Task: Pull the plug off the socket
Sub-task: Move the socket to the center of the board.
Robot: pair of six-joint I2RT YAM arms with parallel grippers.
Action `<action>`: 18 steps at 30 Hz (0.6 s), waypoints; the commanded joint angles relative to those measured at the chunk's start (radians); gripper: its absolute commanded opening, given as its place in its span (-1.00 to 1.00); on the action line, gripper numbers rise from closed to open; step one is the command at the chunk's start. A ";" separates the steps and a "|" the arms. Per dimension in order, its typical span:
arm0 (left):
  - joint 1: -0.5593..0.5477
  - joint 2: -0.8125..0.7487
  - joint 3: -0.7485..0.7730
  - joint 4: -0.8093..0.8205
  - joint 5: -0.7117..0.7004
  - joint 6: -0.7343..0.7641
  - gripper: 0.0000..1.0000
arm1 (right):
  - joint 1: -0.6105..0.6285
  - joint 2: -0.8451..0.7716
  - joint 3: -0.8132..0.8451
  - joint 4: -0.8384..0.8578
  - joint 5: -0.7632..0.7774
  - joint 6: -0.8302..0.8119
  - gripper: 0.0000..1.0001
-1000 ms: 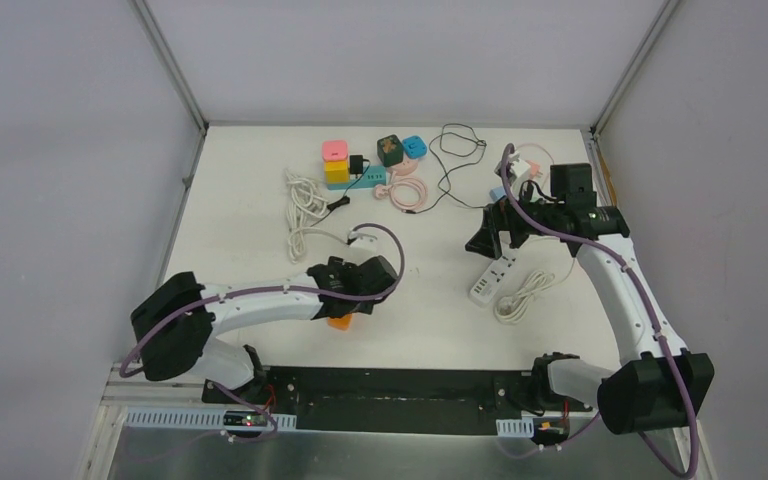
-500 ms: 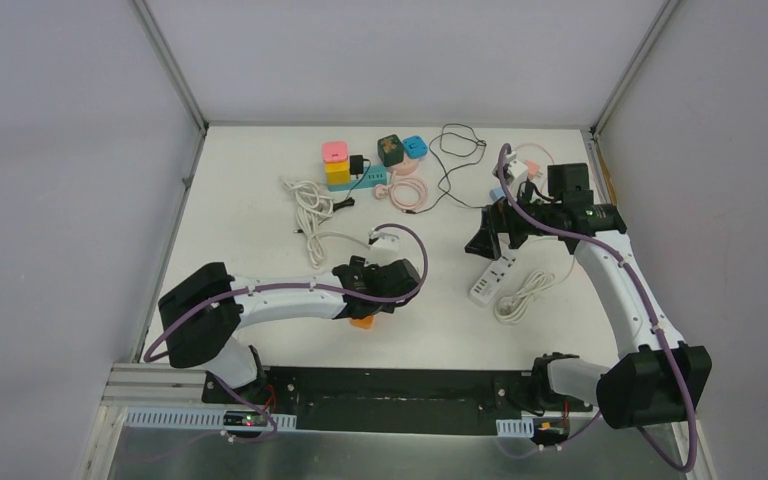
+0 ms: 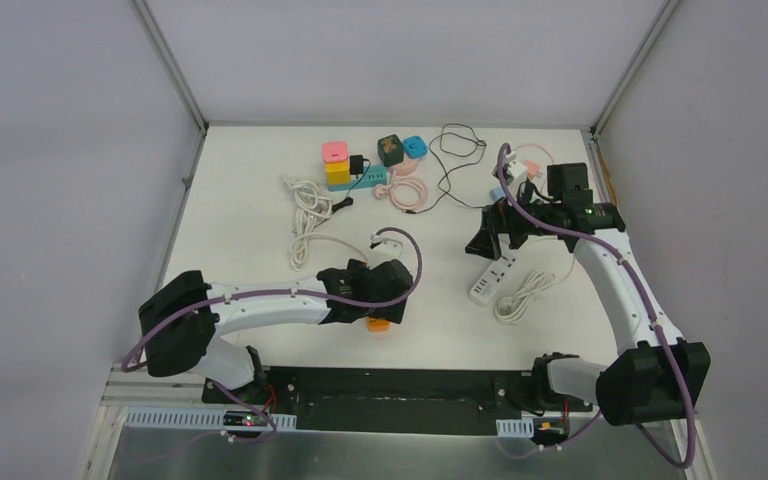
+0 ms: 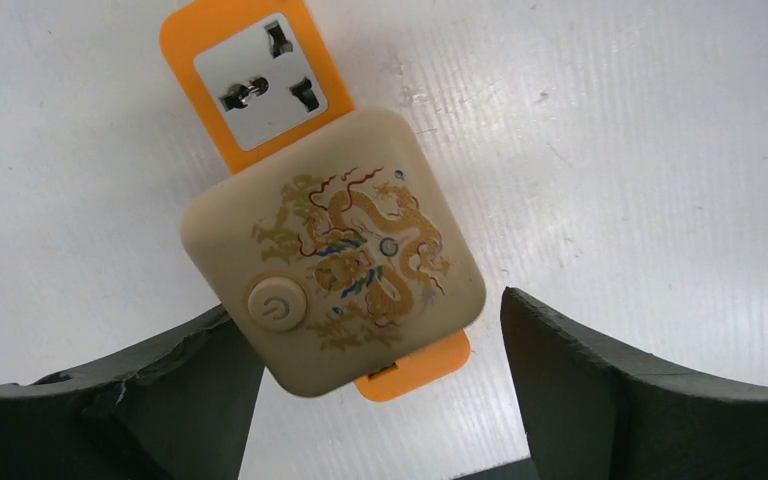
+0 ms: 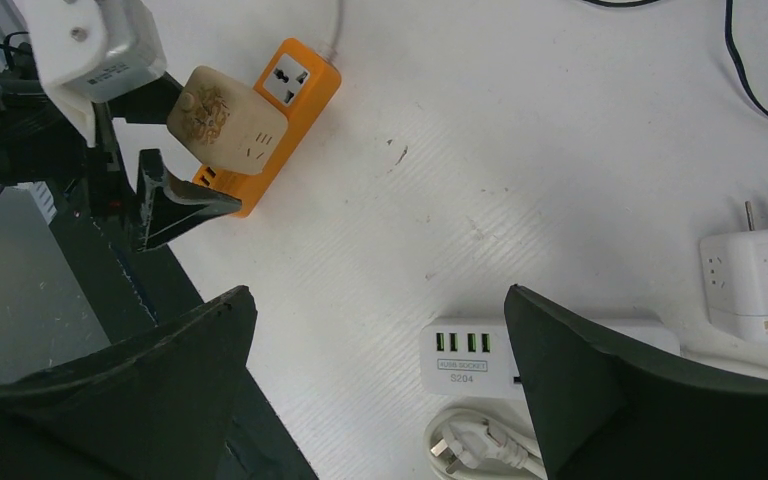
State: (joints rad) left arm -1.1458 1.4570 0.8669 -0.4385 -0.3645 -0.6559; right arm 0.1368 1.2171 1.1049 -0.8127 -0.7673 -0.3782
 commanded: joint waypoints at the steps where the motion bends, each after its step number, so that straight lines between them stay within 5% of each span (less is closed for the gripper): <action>1: -0.006 -0.078 0.006 0.032 0.032 0.055 0.71 | -0.011 0.004 0.012 0.002 -0.029 -0.028 1.00; 18: -0.005 -0.306 -0.035 0.033 0.135 0.160 0.75 | -0.028 0.007 0.010 -0.017 -0.074 -0.058 1.00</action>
State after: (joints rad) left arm -1.1458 1.2003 0.8394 -0.4255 -0.2573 -0.5339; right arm 0.1158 1.2224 1.1049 -0.8310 -0.8017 -0.4053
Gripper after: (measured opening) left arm 0.877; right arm 0.996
